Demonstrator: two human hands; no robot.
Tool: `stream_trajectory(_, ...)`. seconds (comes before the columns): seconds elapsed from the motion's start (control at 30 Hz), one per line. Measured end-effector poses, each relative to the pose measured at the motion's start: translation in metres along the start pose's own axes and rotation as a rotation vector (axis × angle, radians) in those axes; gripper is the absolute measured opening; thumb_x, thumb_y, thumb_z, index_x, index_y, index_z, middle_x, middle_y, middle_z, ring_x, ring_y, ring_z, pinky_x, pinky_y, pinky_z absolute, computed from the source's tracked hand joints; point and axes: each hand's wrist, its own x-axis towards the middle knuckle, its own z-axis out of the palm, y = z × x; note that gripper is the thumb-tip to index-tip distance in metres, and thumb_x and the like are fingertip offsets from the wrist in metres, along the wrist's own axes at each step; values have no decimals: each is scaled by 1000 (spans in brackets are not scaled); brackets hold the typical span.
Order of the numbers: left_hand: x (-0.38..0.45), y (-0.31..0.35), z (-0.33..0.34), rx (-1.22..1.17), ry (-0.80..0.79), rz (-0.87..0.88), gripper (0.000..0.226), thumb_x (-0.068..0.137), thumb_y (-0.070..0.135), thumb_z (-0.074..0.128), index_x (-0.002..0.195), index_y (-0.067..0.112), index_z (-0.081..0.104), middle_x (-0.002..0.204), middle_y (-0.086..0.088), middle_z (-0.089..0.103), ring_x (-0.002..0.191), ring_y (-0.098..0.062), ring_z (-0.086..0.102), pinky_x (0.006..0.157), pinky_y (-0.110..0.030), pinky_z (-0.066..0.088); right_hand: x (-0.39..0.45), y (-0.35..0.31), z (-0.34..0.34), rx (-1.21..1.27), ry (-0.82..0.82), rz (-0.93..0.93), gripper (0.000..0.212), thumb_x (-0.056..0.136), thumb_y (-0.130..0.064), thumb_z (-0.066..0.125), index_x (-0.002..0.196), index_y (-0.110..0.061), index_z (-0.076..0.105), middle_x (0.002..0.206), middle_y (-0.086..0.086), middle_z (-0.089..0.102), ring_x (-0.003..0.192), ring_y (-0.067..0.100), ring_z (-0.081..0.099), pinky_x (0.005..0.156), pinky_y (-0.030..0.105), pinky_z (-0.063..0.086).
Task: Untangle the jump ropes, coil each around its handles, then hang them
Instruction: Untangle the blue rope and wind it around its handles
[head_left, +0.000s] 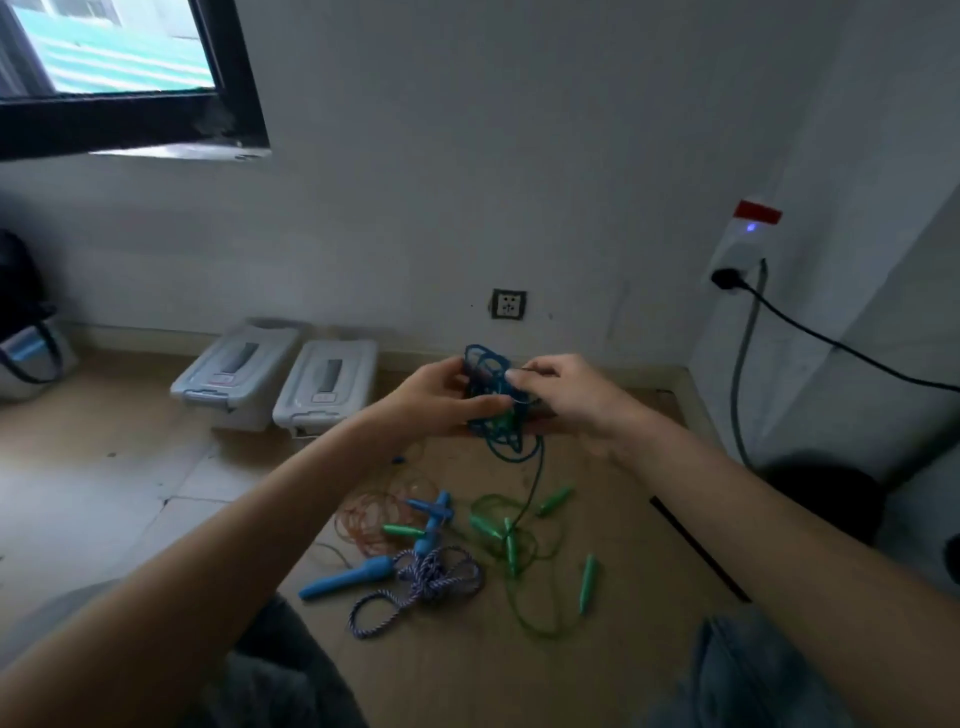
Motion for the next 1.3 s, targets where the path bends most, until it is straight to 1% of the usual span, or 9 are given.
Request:
stream_trajectory(0.2, 14, -14, -21, -24, 109, -37, 10, 77, 15, 70, 85, 13, 64, 81, -6, 71, 68, -10, 69, 57, -19, 55, 14, 0, -9, 28, 104, 16, 29, 97, -18, 46, 73, -11, 60, 66, 7, 60, 56, 17, 61, 48, 22, 50)
stream_trajectory(0.47, 45, -11, -51, -322, 211, -107, 7, 77, 22, 68, 81, 17, 70, 77, -1, 74, 72, -10, 70, 55, -15, 52, 51, -10, -13, 1000, 62, 236, 32, 95, -15, 46, 65, -8, 57, 59, 4, 61, 62, 16, 56, 64, 26, 43)
stream_trajectory(0.53, 48, -13, -49, -350, 208, -123, 8, 74, 21, 69, 81, 16, 70, 76, -1, 74, 71, -10, 70, 55, -15, 52, 55, -12, -11, 887, 23, 227, 33, 91, -20, 52, 59, -12, 53, 50, 1, 55, 51, 14, 51, 59, 26, 43)
stream_trajectory(0.7, 40, -3, -45, -464, 86, -38, 15, 69, 13, 67, 83, 16, 62, 70, 2, 72, 64, -9, 68, 54, -15, 51, 58, -13, -4, 1, -103, 11, 35, 96, -28, 46, 67, -12, 55, 35, -6, 48, 33, 2, 44, 43, 14, 39)
stream_trajectory(0.83, 26, -3, -42, -165, 46, -83, 18, 70, 38, 68, 78, 22, 65, 70, 6, 68, 66, -5, 64, 54, -13, 48, 54, -10, 2, -77, -92, -149, 34, 99, -25, 40, 70, -12, 53, 33, -6, 45, 33, 4, 40, 45, 18, 37)
stream_trajectory(1.03, 19, -9, -51, -202, 209, -197, 16, 87, 23, 59, 95, 11, 66, 81, -3, 69, 70, -10, 65, 52, -17, 48, 47, -6, -17, 436, 135, -89, 31, 97, -20, 46, 68, -13, 53, 44, -4, 56, 48, 8, 59, 50, 15, 48)
stream_trajectory(1.17, 18, -1, -46, -501, 248, -209, 15, 92, 9, 50, 96, 1, 62, 71, -5, 72, 58, -10, 69, 44, -15, 49, 45, -1, -13, 37, 52, -18, 29, 97, -18, 46, 70, -12, 54, 48, -2, 61, 50, 10, 59, 62, 30, 51)
stream_trajectory(1.27, 17, 3, -45, -540, 238, -141, 16, 93, 11, 47, 89, 5, 61, 70, -4, 72, 56, -10, 67, 47, -19, 51, 44, 2, -14, -193, 44, 22, 5, 94, -16, 53, 97, -13, 54, 88, 2, 62, 77, 14, 60, 68, 30, 52)
stream_trajectory(1.3, 16, 5, -45, -518, 227, -108, 17, 93, 13, 47, 83, 9, 60, 66, -2, 71, 54, -9, 66, 47, -18, 50, 44, 1, -15, -255, 56, -22, 15, 93, -18, 54, 107, -15, 52, 99, 0, 57, 87, 14, 57, 69, 25, 50)
